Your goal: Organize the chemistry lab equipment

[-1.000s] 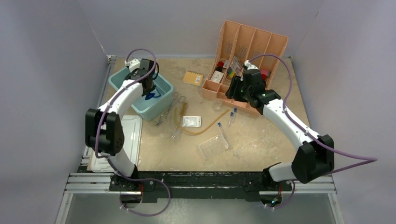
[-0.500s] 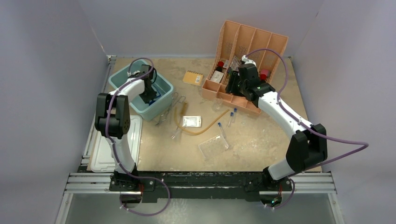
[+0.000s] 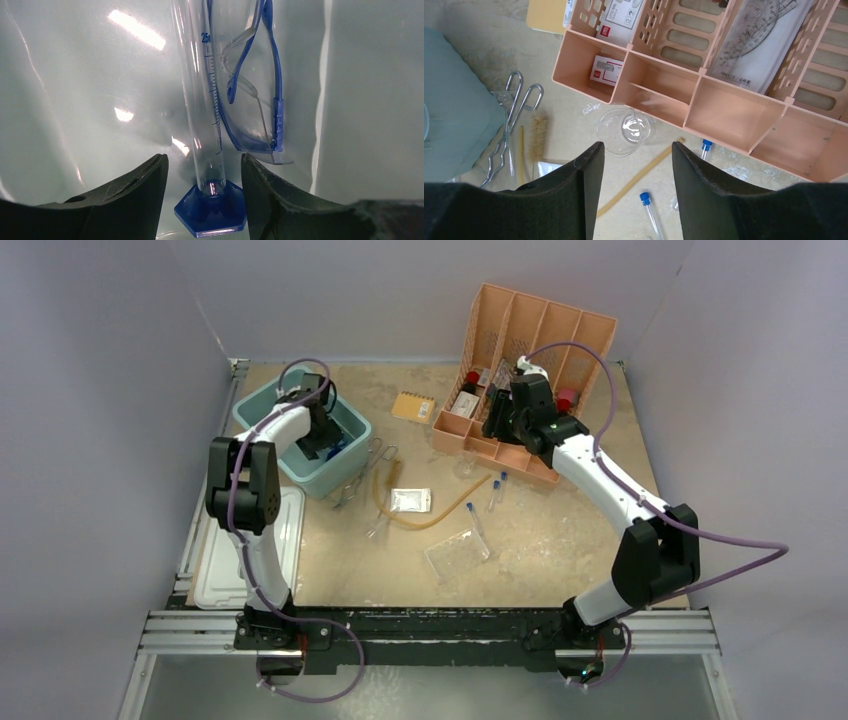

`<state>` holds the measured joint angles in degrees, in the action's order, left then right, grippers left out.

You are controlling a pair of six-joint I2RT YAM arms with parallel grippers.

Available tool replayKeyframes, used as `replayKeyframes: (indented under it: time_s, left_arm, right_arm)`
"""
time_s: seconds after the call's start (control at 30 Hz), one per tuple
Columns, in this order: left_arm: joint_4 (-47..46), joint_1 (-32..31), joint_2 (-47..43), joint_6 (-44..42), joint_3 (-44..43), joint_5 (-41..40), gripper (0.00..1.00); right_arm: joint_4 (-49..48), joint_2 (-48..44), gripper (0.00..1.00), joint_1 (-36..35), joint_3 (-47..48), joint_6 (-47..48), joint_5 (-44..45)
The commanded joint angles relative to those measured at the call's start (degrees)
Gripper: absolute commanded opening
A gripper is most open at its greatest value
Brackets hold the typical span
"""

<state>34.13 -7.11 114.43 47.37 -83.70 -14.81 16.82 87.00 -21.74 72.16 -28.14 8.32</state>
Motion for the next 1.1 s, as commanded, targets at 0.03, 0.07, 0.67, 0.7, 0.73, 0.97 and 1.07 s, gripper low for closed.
replayKeyframes:
  time_s: [0.03, 0.07, 0.67, 0.7, 0.73, 0.97, 1.07]
  left_arm:
    - [1.22, 0.24, -5.45, -2.87, -3.88, -1.23, 0.57]
    - [1.55, 0.26, -6.30, -3.15, -4.23, -1.23, 0.58]
    - [-7.68, -14.20, -28.54, -10.86, 2.66, 4.24, 0.57]
    - [-7.71, -15.46, -28.82, -11.04, 3.32, 4.82, 0.57]
    - [-7.38, -16.65, -28.90, -10.96, 3.89, 5.02, 0.57]
    - [-6.49, -25.48, -29.25, -9.98, 7.77, 4.15, 0.57]
    - [-10.35, -26.99, -29.07, -7.87, 9.97, 6.52, 0.57]
  right_arm:
    - [-0.81, -1.48, 0.55, -0.06, 2.56, 0.75, -0.32]
    - [-0.74, -1.69, 0.55, -0.13, 2.48, 0.75, -0.51]
    - [4.86, 0.36, 0.55, -0.62, 1.51, 0.75, -7.23]
    - [4.81, 0.30, 0.55, -0.92, 1.15, 0.75, -7.52]
    - [4.84, 0.21, 0.55, -1.37, 0.63, 0.75, -7.63]
    - [2.68, 0.80, 0.61, -6.05, -3.27, 2.74, -7.11]
    - [5.02, 2.54, 0.62, -8.03, -2.19, 2.41, -2.92]
